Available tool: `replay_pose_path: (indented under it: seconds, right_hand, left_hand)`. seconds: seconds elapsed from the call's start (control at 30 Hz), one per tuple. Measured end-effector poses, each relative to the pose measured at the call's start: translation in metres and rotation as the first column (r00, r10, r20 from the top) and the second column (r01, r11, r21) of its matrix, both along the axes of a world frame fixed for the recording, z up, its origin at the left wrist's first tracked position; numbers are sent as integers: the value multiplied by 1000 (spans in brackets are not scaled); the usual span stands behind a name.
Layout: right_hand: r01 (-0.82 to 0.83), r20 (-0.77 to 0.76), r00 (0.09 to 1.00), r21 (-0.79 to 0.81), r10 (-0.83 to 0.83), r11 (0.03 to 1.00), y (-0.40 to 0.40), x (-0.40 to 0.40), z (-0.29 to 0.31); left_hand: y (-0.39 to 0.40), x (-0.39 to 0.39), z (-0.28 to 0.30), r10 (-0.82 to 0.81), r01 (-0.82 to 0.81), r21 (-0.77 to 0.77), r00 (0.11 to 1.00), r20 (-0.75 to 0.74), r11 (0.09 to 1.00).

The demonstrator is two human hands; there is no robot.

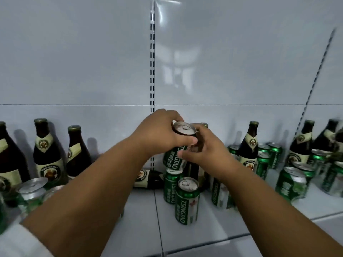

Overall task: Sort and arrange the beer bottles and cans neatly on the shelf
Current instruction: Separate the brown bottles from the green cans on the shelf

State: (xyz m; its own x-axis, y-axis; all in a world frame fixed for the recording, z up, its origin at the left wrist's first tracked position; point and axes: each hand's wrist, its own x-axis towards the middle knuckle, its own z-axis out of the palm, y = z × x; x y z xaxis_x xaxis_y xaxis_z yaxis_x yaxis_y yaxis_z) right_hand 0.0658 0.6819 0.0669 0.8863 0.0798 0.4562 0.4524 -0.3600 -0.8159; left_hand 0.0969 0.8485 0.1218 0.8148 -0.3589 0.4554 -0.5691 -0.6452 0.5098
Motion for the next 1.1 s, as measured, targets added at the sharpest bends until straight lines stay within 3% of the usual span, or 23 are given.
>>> replay_pose_path:
  seconds: [0.2,0.3,0.4,0.6,0.77,0.97,1.1]
  right_hand:
    - [162,41,986,27,-163,986,-72,-41,-8]
    - [235,14,972,48,-236,971,-115,-59,-15]
    - [283,10,959,6,-283,959,-153,-72,-20]
    - [349,14,932,-306,-362,886,-224,-93,-22]
    - [302,5,941,-455,-337,837,-263,-91,-31]
    - [195,87,976,-752,-198,629,-273,-65,-45]
    - [187,129,982,-799,-141,571,-279,-48,-47]
  left_hand:
    - [-72,-17,-60,-263,199,-417,959,-103,887]
    - [-114,-29,-95,-397,284,-464,903,-164,839]
    - [-156,-44,-112,-413,320,-445,902,-128,836]
    - [-239,-67,-145,-289,227,-406,952,-98,885]
    - [-280,-86,-165,-113,100,-355,993,-17,930]
    - [-305,-85,-202,124,-130,-302,991,-39,944]
    - [-317,-84,-203,231,-241,-260,970,-70,935]
